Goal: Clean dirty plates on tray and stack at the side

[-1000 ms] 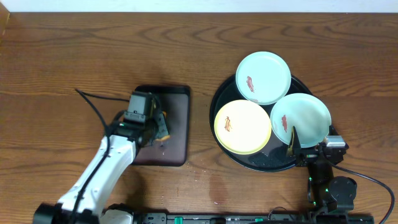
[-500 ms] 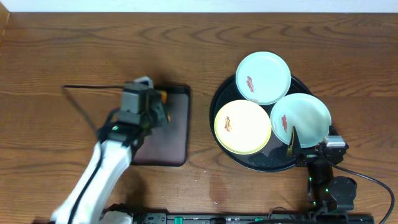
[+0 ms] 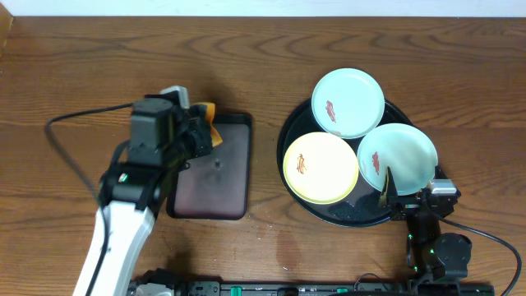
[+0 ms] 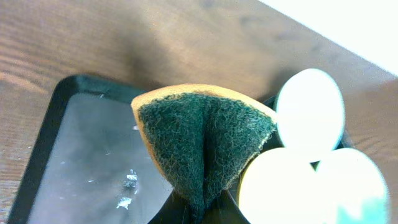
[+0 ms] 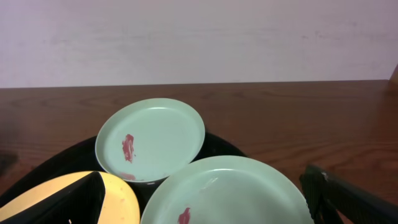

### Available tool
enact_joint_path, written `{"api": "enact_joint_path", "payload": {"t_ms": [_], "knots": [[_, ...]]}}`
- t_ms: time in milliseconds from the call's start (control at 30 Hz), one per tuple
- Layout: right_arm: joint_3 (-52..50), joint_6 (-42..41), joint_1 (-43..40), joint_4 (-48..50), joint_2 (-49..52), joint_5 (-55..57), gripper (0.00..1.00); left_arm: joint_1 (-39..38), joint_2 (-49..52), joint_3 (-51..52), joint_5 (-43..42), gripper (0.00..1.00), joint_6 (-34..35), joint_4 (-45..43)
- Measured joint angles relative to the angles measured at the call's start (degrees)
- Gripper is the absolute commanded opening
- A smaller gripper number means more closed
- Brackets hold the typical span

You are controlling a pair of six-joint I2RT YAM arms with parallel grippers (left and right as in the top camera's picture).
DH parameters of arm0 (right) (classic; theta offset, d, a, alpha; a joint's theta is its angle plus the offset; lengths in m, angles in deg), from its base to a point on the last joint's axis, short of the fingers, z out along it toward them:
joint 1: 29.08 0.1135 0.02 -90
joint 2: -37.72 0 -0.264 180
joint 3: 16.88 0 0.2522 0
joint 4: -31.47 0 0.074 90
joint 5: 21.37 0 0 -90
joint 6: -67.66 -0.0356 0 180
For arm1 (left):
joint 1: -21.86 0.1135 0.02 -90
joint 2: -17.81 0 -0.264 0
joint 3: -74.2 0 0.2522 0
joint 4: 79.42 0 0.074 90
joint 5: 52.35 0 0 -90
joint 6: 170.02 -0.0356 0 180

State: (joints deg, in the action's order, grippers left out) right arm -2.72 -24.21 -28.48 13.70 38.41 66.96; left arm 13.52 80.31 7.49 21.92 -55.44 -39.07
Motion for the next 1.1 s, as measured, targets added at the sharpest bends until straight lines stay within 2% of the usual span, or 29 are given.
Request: {"api": "enact_joint_path", "payload": {"t_ms": [133, 467, 633, 800, 933, 1100], "knots": [[0.00, 0.00, 0.00, 0.00, 0.00, 0.02, 0.99, 0.00, -1.84, -0.04, -0.74, 0.07, 7.17, 2.14], [0.00, 0.00, 0.00, 0.00, 0.00, 0.02, 0.99, 2.69, 4.44, -0.04, -4.20, 0.07, 28.72, 3.69], [0.00, 0.00, 0.00, 0.00, 0.00, 0.02, 0.99, 6.49, 8.61, -0.04, -14.43, 0.07, 40.17, 3.67], [0.00, 0.02, 0.00, -0.02, 0.00, 0.02, 0.99, 9.42, 10.38, -0.04, -25.77, 0.07, 48.52, 3.37], [0.00, 0.00, 0.00, -0.02, 0.00, 0.00, 0.99, 12.09, 10.36, -0.04, -32.85, 0.08, 54.47, 2.95], [0.00, 0.00, 0.00, -0.02, 0.00, 0.02, 0.99, 16.11, 10.36, -0.04, -36.85, 0.08, 58.31, 2.93]]}}
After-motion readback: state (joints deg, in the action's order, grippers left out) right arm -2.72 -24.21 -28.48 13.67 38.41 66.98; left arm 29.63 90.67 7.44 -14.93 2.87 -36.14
